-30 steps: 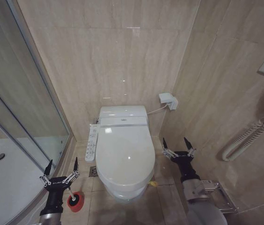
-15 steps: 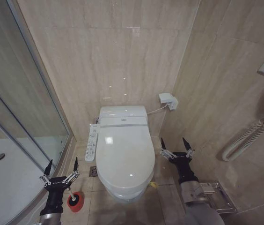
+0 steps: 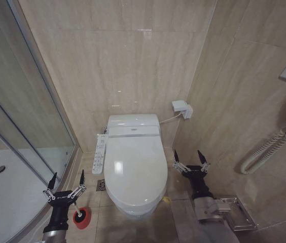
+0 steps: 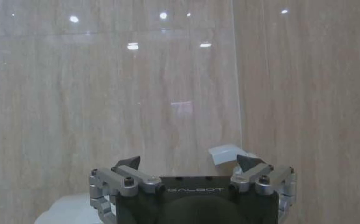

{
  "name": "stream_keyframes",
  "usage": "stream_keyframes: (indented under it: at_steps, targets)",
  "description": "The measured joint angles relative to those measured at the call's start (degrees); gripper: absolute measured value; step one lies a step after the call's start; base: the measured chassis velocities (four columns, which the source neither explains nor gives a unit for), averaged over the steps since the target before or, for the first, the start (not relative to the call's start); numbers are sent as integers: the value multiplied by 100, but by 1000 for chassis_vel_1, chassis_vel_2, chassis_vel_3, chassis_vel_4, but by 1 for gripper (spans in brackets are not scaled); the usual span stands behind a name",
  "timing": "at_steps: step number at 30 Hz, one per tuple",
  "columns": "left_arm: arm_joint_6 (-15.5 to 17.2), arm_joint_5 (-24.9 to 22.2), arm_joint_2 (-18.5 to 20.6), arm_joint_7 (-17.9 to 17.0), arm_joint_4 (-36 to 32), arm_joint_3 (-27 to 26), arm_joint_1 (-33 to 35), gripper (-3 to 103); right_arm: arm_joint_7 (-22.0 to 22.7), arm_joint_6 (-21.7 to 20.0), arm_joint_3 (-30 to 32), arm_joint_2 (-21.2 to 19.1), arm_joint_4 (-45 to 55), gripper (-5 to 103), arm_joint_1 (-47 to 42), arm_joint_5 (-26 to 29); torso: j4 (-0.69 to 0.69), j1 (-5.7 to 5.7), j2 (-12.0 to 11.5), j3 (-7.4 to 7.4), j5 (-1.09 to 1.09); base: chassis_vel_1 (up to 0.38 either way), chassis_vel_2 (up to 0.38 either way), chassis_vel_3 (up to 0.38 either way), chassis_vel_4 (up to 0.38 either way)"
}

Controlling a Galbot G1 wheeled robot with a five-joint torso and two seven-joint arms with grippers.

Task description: Open the toilet lid, clean the toilet bowl with a toilet brush, close the toilet lid, and flush.

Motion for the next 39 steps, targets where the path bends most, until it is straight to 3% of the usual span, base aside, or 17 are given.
stream_keyframes:
  at_steps: [39]
  targets:
    - [0, 0, 0, 0, 0, 0, 0, 100, -90, -223, 10, -69, 52, 100, 48, 1, 0, 0, 0, 0, 0, 0, 0, 0, 0]
